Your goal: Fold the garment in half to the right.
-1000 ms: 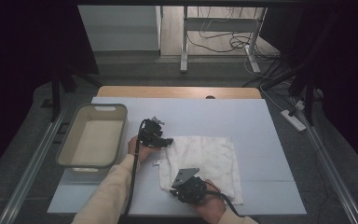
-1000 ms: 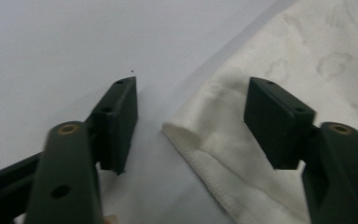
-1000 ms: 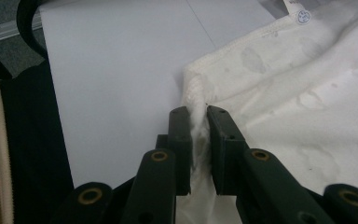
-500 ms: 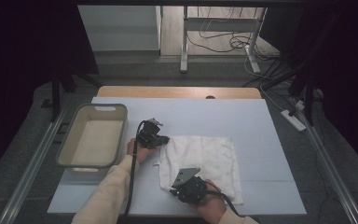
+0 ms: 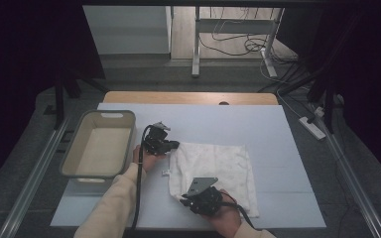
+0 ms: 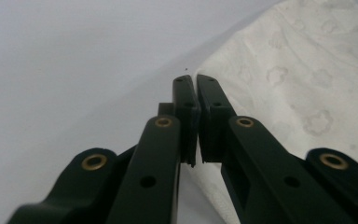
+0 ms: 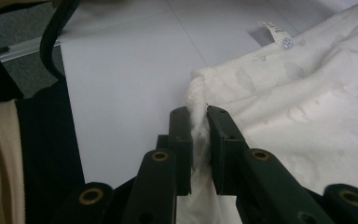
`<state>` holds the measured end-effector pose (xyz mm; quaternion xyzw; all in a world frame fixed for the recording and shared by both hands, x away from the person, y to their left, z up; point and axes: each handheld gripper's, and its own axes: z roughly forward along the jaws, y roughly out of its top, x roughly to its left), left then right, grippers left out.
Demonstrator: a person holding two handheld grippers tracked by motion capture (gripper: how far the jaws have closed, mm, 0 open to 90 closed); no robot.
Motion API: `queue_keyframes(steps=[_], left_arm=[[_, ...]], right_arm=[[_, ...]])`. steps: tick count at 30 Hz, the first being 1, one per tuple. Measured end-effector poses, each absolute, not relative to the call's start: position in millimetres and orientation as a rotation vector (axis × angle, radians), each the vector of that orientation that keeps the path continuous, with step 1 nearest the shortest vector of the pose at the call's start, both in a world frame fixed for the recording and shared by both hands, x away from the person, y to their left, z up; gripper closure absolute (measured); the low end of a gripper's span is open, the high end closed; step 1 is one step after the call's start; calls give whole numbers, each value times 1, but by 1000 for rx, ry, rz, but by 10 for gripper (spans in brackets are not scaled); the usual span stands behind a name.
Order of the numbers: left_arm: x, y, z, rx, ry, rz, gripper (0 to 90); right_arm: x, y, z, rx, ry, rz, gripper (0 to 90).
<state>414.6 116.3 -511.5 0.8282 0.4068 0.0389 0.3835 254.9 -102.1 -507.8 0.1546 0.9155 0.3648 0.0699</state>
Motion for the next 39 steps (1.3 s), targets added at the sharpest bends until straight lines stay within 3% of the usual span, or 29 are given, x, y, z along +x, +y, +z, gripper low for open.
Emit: queue_keyframes(steps=[39], left_arm=[[410,139,-482,2021,1051,117,867]], right_arm=[[259,-88,-479,414,2654,1255,802]])
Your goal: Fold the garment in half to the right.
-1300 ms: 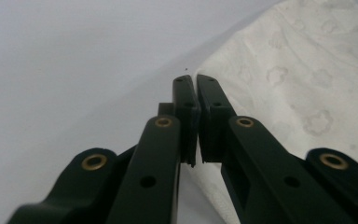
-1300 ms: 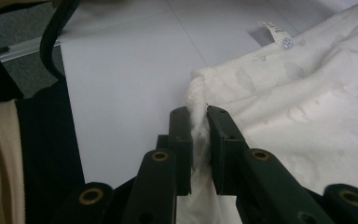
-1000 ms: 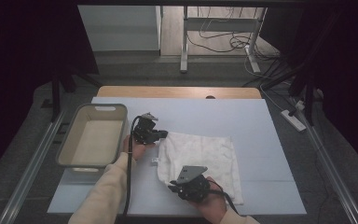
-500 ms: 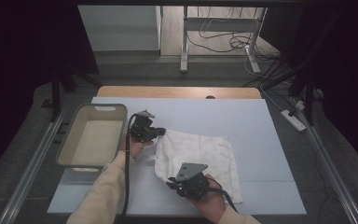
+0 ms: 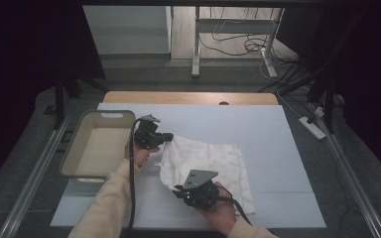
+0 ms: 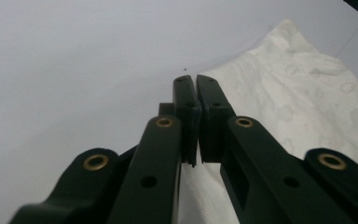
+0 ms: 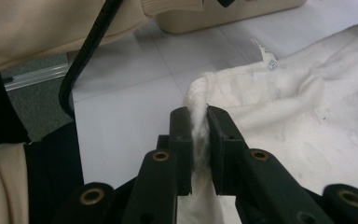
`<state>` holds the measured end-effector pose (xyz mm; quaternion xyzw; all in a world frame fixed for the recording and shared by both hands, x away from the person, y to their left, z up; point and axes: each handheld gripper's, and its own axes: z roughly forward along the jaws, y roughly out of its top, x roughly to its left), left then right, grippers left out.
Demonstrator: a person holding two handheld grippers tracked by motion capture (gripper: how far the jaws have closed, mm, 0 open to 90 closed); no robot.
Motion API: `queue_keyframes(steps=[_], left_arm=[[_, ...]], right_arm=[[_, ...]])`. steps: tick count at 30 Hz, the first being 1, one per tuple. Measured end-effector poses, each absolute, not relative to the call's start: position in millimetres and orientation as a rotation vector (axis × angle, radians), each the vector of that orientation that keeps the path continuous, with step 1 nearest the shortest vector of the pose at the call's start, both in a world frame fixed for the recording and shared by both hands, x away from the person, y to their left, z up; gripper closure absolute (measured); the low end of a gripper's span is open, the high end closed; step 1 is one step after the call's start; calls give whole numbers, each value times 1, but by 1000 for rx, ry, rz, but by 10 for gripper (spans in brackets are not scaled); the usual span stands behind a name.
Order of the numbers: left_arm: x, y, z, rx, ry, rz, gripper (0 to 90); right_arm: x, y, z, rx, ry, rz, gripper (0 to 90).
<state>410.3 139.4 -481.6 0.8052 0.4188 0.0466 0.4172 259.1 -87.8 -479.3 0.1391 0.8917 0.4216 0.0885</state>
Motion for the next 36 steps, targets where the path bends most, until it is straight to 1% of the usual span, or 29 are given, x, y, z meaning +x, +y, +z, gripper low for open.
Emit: queue_keyframes(steps=[16,36], left_arm=[[405,152,-462,1977,1037,140,867],[403,165,-453,1929,1053,141,867]], right_arm=[[260,-77,-469,385,2633,1301,803],[264,-64,-467,360,2629,1313,803]])
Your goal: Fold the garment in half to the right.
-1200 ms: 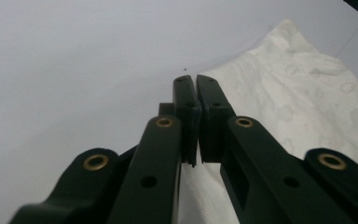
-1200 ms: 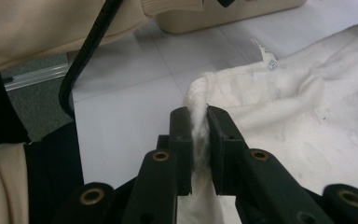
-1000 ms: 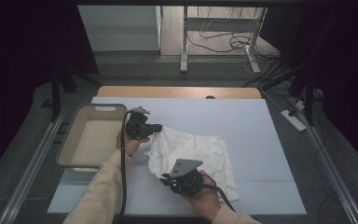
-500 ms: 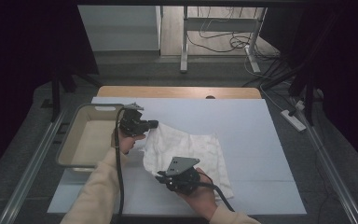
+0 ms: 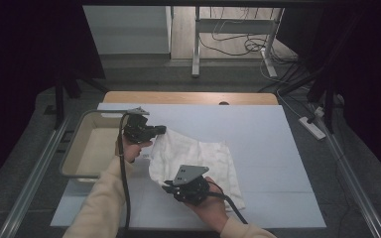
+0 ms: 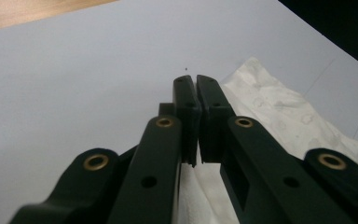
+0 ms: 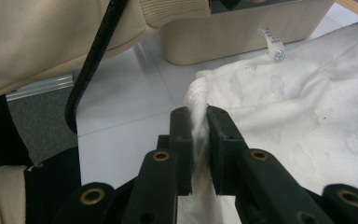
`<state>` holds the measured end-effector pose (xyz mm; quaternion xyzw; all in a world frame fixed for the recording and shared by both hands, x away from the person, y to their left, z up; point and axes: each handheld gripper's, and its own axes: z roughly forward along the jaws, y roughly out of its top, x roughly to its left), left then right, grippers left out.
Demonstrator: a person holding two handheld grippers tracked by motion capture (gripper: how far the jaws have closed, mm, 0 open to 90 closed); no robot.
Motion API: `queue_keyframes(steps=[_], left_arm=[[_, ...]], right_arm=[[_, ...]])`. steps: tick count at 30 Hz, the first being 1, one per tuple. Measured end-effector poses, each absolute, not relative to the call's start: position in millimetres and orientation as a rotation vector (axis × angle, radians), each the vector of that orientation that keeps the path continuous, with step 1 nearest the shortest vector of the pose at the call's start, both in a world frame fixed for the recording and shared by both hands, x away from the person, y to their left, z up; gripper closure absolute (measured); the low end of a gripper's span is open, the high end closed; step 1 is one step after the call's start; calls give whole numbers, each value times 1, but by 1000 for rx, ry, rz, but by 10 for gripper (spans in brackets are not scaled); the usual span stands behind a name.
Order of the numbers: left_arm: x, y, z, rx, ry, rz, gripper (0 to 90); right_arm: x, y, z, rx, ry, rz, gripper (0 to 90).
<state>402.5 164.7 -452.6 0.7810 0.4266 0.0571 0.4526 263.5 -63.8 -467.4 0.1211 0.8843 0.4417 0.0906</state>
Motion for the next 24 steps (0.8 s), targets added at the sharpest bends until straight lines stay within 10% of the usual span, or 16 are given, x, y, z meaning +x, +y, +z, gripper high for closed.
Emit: queue_keyframes(steps=[24], left_arm=[[395,188,-438,1879,1056,148,867]], right_arm=[[267,-45,-454,317,2594,1377,805]])
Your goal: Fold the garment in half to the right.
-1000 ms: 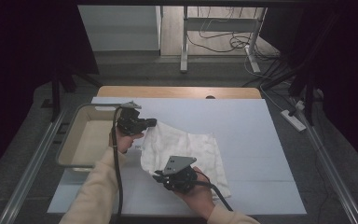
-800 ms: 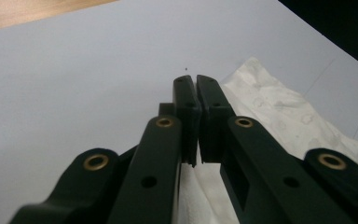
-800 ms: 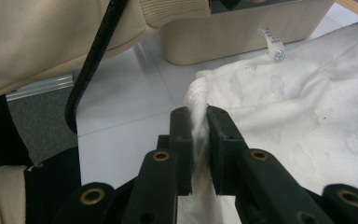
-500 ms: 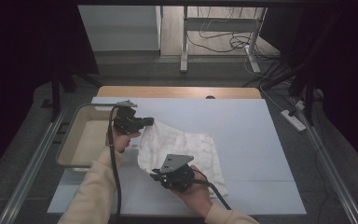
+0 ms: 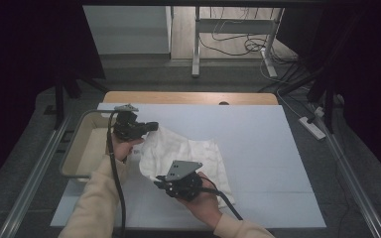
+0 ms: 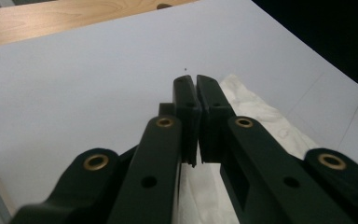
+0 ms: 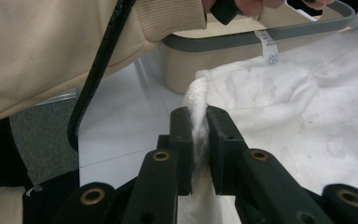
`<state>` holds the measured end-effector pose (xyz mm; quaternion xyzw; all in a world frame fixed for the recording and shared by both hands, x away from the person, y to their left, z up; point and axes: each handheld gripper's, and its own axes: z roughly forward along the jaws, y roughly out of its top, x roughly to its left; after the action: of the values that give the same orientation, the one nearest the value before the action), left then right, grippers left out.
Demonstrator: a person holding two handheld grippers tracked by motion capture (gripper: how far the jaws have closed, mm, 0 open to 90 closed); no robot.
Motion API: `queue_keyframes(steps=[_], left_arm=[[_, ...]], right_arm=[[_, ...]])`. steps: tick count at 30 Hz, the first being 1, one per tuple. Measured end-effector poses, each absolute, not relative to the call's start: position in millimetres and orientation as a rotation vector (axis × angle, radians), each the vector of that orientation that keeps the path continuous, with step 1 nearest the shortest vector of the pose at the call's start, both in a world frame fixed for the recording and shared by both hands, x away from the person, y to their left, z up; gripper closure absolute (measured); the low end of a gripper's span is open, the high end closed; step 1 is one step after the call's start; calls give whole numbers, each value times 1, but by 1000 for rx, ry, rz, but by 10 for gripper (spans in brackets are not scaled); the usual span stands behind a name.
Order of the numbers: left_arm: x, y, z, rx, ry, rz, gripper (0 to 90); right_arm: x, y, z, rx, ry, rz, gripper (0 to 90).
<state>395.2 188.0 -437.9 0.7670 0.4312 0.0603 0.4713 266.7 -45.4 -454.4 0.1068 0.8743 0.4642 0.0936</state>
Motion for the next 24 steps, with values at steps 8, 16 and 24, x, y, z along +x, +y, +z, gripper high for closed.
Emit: queue_keyframes(steps=[8,16,24], left_arm=[[395,191,-438,1867,1069,147,867],[393,196,-435,1852,1063,151,867],[394,188,-436,1863,1054,146,867]], right_arm=[[268,-42,-457,314,2607,1373,805],[268,-32,-454,286,2604,1393,806],[267,-42,-460,311,2621,1364,806]])
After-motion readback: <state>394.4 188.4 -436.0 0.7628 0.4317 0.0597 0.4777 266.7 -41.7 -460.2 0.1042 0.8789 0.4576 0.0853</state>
